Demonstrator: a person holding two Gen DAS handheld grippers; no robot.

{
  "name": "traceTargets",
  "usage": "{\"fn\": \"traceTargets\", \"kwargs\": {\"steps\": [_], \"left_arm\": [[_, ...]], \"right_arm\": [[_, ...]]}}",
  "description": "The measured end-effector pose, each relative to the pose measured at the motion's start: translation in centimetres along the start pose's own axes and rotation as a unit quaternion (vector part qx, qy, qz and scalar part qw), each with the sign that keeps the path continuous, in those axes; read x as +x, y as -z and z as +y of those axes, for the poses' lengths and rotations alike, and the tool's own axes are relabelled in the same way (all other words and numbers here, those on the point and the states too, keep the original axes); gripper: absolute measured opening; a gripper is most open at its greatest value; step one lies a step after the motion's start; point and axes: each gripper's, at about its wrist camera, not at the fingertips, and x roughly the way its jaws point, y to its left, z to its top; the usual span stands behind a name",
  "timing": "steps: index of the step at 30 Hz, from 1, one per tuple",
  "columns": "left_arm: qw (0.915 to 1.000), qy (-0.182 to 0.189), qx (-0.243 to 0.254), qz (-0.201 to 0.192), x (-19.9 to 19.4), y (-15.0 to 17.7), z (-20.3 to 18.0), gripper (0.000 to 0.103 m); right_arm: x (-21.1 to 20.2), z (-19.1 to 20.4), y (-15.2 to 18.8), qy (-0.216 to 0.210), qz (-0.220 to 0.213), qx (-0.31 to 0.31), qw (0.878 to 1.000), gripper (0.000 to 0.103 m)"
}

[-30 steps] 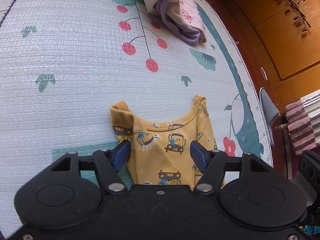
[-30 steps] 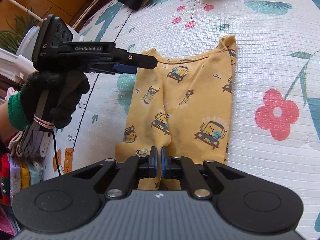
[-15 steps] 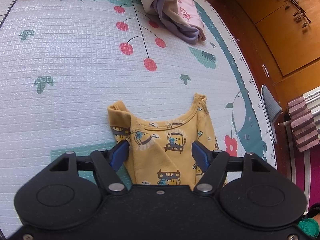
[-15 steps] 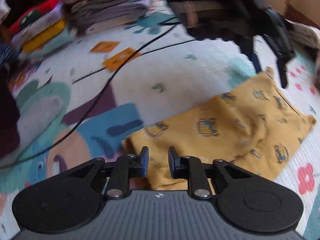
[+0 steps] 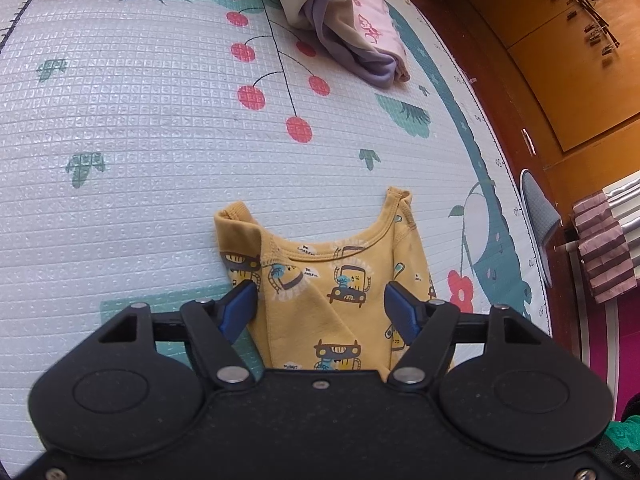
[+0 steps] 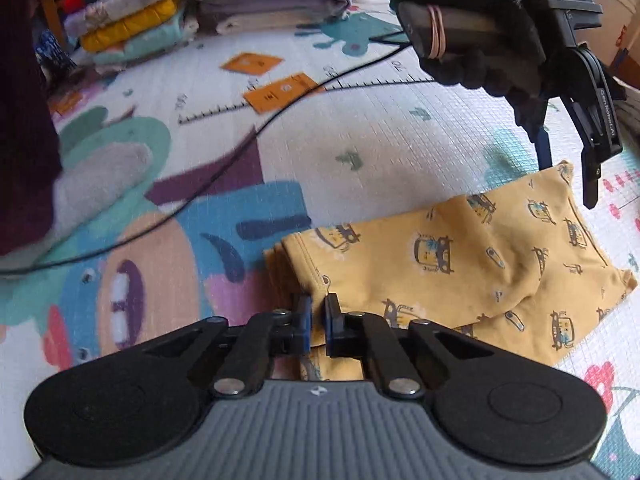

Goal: Fold clothes

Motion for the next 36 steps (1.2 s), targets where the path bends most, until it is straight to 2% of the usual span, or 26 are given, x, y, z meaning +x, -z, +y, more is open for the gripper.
{"fn": "traceTargets", "kwargs": {"steps": [4, 8, 10, 12, 14, 18, 23, 25, 28, 32, 35, 36], "left_arm": [[1.0000, -0.002, 0.003, 0.000, 0.1, -0.1, -0.2, 0.072], [1.0000, -0.004, 0.007, 0.001, 0.2, 0.0, -0.4, 0.073], [1.0000, -0.003, 0.007, 0.000, 0.3, 0.0, -0.4, 0.073], [1.0000, 0.000, 0.003, 0.000, 0.3, -0.1, -0.2, 0.073], [1.0000, 0.001, -0.002, 0.002, 0.2, -0.2, -0.1, 0.073], [0.9999, 0.000, -0.013, 0.003, -0.3, -0.6, 0.3, 0.073], [0.9998, -0.004, 0.020, 0.005, -2.7, 0.8, -0.3, 0.073], [0.9986, -0.017, 0.049, 0.010, -4.0, 2.9, -0.9, 0.072], [0.9983, -0.001, 0.050, 0.030, -5.4, 7.4, -1.3, 0.068], [0.9954, 0.061, -0.036, 0.063, -6.6, 14.4, -0.4, 0.067], [0.9831, 0.111, -0.124, 0.076, -6.9, 18.7, 0.6, 0.067], [0.9806, 0.115, -0.138, 0.077, -6.8, 19.5, 0.8, 0.067]], "right_arm": [[-0.1, 0.0, 0.1, -0.014, 0.003, -0.006, 1.000, 0.009], [0.9, 0.0, 0.6, -0.014, 0.022, 0.005, 1.000, 0.021], [0.6, -0.1, 0.7, -0.020, 0.023, 0.006, 1.000, 0.024], [0.2, -0.6, 0.5, -0.026, 0.015, 0.022, 0.999, 0.026], [0.0, -0.9, 0.2, -0.031, 0.005, 0.035, 0.999, 0.033], [2.0, -1.0, 0.7, -0.050, 0.030, 0.053, 0.997, 0.035], [0.6, -1.1, 1.4, -0.035, -0.010, 0.071, 0.997, 0.035], [0.2, -1.3, 1.5, -0.026, -0.017, 0.071, 0.997, 0.035], [0.3, -0.4, 1.7, -0.002, -0.019, 0.033, 0.999, 0.035], [1.1, 1.5, 1.2, 0.014, -0.021, -0.024, 0.999, 0.035], [2.2, 2.9, 0.8, 0.039, -0.014, -0.066, 0.997, 0.032], [2.6, 3.0, 0.7, 0.047, -0.010, -0.068, 0.997, 0.031]]}}
